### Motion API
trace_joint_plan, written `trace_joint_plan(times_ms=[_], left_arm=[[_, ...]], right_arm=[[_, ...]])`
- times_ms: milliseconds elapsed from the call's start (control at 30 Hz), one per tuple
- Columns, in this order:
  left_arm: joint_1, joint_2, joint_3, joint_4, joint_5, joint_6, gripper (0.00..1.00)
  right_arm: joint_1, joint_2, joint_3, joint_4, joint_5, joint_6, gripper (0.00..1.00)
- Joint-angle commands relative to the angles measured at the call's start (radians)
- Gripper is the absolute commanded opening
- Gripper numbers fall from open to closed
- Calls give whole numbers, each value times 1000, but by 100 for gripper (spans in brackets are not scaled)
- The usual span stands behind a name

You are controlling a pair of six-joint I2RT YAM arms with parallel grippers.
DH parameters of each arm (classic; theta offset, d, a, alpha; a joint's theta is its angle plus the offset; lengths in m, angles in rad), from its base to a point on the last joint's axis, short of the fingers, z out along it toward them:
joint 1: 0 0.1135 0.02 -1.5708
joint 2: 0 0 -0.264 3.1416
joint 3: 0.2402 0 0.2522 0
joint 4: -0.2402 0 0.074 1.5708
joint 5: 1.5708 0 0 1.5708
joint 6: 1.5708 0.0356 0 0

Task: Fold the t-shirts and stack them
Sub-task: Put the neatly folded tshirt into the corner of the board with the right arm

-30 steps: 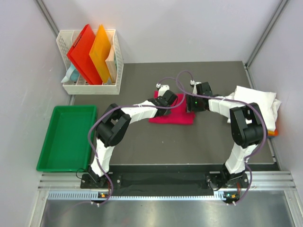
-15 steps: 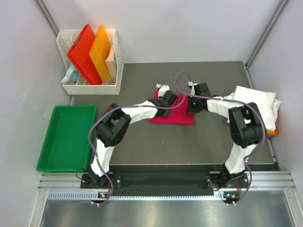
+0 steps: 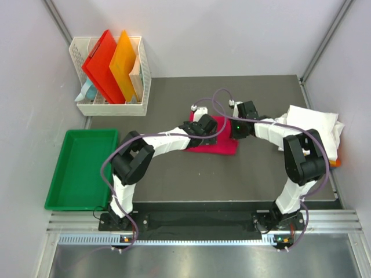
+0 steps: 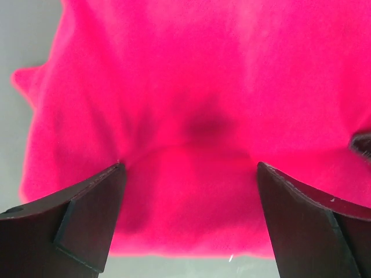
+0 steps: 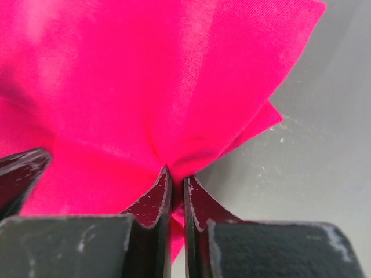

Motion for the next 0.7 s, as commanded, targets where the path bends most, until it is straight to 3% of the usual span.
trace_joint_plan(times_ms=[0,667], left_arm=[[4,-127,-42,-7,-35,10,99],[-19,-329,-222,-76,-93,-49,99]], right_arm=[[6,-95,-2,-37,61,-68,0],[-57,-340,87,-203,242,-241,0]])
